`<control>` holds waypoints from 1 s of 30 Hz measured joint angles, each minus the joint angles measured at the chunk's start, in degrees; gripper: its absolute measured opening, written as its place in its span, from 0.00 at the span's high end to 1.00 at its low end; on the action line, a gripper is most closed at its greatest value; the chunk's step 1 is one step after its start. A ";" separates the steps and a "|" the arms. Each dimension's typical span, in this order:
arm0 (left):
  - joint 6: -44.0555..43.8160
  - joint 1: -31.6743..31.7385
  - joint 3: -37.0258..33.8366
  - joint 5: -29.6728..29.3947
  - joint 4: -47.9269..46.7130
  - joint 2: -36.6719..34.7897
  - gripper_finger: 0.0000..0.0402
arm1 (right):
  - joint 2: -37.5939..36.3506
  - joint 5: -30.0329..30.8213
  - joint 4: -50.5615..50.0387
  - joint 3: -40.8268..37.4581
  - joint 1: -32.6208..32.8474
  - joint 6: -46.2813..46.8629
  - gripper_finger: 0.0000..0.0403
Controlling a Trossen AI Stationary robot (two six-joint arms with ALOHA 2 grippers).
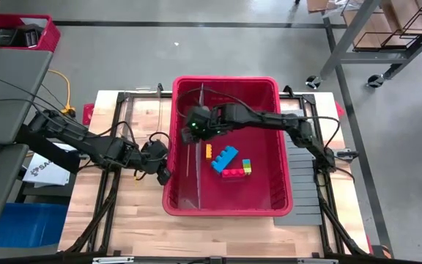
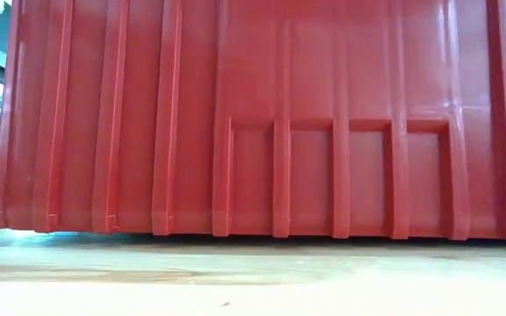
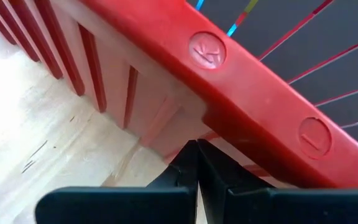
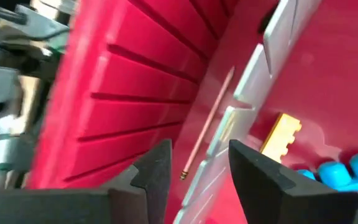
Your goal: Sort Items/Unsort Items
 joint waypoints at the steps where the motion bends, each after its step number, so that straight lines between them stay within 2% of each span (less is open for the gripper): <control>1: 0.00 0.00 0.00 0.04 -0.01 0.02 1.00 | 0.43 -0.07 -0.04 -0.08 0.00 0.38 0.63; 11: 0.11 -0.04 0.00 0.95 -0.41 0.13 1.00 | 2.55 -0.61 -5.02 -0.01 -0.02 3.03 0.63; 25: 0.23 -0.04 0.09 1.45 -1.52 0.24 1.00 | 6.52 -7.22 -7.08 0.03 -0.19 0.77 0.63; 28: 0.15 -0.04 0.11 1.45 -1.72 0.24 1.00 | 7.33 -7.15 -7.41 -0.23 0.32 -1.66 0.69; 30: 0.20 -0.04 0.11 1.45 -1.54 0.22 1.00 | 7.11 -6.85 -9.59 -0.14 0.20 -2.73 0.78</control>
